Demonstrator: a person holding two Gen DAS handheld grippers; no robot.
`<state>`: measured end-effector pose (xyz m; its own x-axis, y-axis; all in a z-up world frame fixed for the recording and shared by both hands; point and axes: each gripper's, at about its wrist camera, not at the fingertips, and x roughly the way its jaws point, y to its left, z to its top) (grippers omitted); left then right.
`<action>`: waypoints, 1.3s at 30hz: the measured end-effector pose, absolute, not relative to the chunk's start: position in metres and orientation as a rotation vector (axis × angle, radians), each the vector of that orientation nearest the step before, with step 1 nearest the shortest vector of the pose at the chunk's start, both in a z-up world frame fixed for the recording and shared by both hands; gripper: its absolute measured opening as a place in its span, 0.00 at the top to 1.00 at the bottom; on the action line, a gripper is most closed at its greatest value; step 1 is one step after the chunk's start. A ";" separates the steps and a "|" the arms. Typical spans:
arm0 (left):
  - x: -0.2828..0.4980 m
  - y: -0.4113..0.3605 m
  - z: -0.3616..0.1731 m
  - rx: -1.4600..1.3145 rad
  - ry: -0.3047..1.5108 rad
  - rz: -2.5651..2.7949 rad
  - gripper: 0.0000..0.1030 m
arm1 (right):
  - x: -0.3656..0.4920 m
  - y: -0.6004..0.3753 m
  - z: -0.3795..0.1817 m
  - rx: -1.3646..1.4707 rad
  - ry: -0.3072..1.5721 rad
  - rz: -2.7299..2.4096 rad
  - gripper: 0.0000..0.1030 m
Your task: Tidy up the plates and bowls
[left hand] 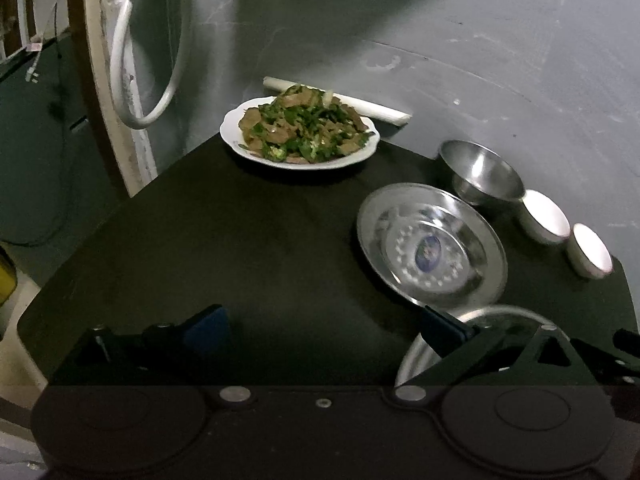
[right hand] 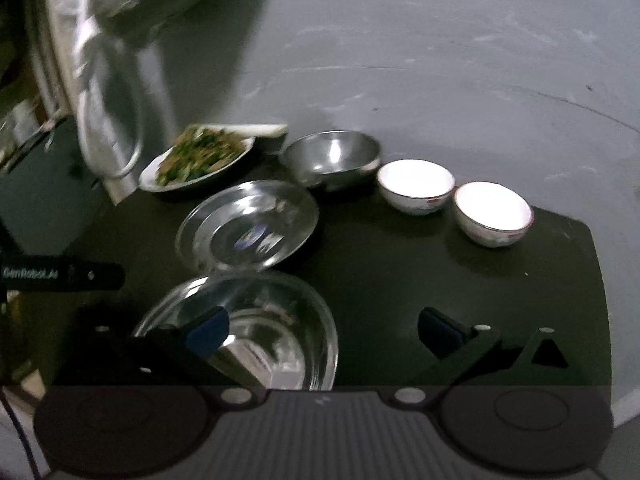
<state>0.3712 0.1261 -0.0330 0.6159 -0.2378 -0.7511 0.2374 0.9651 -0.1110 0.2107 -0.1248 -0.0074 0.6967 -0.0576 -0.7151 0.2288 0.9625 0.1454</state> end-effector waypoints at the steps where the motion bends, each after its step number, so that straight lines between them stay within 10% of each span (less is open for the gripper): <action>1: 0.379 0.127 -0.034 -0.004 0.868 -0.278 0.01 | 0.216 -0.127 -0.008 0.248 0.789 -0.174 0.00; 25: 0.484 0.095 -0.073 -0.006 0.957 -0.384 0.05 | 0.333 -0.125 -0.054 0.261 0.959 -0.223 0.14; 39: 0.487 0.087 -0.076 -0.048 0.981 -0.491 0.59 | 0.347 -0.117 -0.059 0.284 0.982 -0.180 0.58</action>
<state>0.4869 0.0865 -0.0757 0.4564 -0.4194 -0.7847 0.3764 0.8901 -0.2568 0.3473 -0.1171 -0.0593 0.5447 -0.0223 -0.8384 0.2771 0.9483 0.1548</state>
